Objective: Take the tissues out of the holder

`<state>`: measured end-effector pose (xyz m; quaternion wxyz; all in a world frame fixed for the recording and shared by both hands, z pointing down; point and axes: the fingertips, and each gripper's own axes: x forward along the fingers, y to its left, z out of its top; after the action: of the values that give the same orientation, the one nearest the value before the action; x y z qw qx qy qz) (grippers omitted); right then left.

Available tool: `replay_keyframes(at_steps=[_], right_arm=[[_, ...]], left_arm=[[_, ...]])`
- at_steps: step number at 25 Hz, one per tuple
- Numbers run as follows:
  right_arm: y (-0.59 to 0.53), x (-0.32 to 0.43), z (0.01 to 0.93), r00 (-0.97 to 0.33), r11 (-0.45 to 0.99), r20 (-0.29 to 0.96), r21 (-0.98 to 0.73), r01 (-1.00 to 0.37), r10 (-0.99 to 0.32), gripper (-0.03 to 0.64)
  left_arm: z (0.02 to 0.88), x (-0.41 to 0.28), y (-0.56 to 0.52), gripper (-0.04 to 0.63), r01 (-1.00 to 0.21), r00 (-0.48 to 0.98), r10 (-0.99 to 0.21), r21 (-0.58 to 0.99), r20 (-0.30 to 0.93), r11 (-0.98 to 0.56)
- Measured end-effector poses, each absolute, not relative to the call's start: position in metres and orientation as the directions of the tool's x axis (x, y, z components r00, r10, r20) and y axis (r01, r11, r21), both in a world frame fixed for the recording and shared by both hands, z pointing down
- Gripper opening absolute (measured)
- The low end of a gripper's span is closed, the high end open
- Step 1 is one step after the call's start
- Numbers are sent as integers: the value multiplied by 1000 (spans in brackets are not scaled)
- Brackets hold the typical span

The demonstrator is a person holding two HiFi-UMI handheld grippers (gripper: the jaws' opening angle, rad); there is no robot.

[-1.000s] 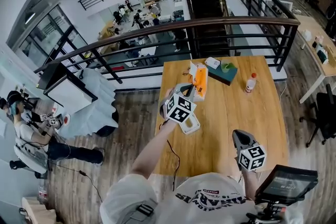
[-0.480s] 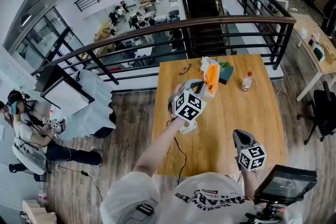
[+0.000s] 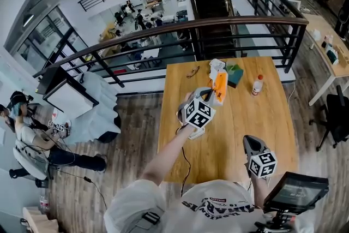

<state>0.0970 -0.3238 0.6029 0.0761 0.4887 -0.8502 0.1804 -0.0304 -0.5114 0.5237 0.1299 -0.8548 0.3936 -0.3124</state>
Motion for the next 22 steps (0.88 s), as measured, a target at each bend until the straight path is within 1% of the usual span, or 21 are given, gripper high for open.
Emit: replay_keyframes(at_steps=[8, 15, 19, 22], right_arm=[[-328, 93, 602, -515, 462, 303, -232, -856, -802, 9], [-328, 93, 598, -516, 465, 299, -228, -856, -803, 9], [-329, 96, 599, -513, 464, 304, -222, -858, -803, 9], [-329, 99, 598, -507, 460, 307, -216, -861, -805, 9]], left_arm=[[582, -24, -513, 5, -603, 484, -748, -447, 454, -661], [654, -19, -503, 5, -602, 469, -713, -401, 521, -690], [699, -18, -500, 5, -584, 447, -703, -414, 554, -698], [731, -17, -496, 5, -590, 445, -683, -384, 580, -710]])
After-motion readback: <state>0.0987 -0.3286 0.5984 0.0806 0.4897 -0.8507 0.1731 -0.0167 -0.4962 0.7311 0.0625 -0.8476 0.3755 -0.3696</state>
